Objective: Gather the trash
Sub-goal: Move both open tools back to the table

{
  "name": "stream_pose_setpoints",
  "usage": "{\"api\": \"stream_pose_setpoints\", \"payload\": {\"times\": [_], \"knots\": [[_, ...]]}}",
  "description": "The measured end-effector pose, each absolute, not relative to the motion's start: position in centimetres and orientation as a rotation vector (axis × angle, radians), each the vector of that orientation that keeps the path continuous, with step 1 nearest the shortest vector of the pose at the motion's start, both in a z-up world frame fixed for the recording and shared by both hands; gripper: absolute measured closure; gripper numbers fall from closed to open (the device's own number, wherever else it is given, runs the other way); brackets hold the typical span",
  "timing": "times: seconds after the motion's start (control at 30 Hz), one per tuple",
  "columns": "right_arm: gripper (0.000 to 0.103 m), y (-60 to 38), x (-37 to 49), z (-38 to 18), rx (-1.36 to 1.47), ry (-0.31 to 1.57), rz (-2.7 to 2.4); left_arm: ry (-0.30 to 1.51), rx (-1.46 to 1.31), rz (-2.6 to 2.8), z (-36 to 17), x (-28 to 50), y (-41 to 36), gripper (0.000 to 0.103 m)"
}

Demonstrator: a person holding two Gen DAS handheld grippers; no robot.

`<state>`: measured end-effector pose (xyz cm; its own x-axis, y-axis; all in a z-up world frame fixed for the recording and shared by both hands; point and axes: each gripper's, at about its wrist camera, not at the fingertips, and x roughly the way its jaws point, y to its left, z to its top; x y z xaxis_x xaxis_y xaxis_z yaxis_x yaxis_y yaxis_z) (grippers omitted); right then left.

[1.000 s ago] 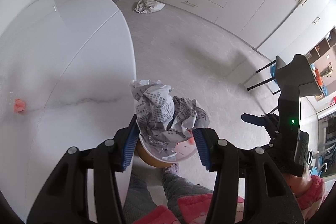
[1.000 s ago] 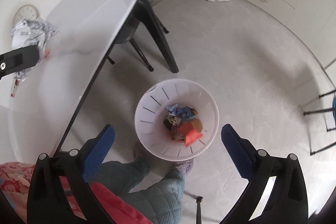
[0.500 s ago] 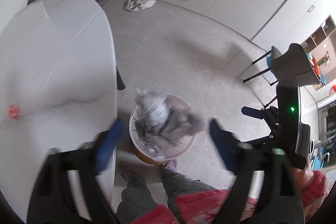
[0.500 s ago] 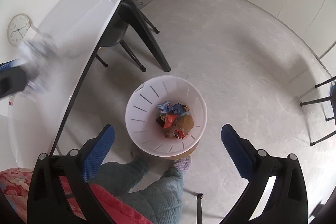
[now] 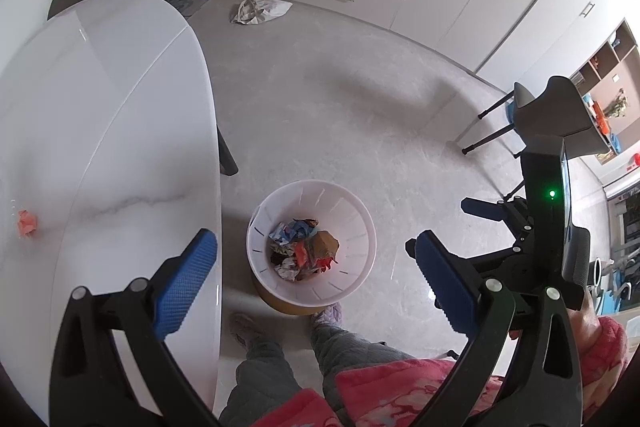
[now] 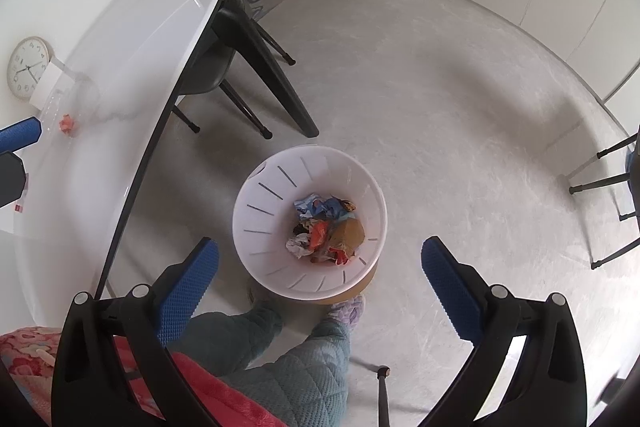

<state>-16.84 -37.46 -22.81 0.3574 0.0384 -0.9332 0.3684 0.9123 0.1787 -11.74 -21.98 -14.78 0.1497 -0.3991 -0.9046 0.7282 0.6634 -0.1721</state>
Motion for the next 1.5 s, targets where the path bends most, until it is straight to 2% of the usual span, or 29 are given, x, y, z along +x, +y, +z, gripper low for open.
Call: {"api": "stream_pose_setpoints", "payload": {"times": [0.43, 0.63, 1.13, 1.5], "knots": [[0.003, -36.3, -15.6, -22.4, 0.366, 1.202, -0.188, 1.172, 0.292, -0.773, -14.6, -10.5, -20.1, 0.008], [0.003, -34.2, -13.0, -22.1, 0.323, 1.208, -0.129, 1.167, 0.217, -0.667, -14.2, -8.2, -16.2, 0.008], [0.003, -21.2, -1.5, -20.1, 0.077, 1.207, 0.179, 1.140, 0.008, -0.275, -14.0, -0.6, 0.9, 0.008], [0.003, -10.8, 6.2, -19.4, -0.089, 1.198, 0.372, 1.130, -0.021, -0.092, -16.2, 7.7, 12.0, 0.008]]}}
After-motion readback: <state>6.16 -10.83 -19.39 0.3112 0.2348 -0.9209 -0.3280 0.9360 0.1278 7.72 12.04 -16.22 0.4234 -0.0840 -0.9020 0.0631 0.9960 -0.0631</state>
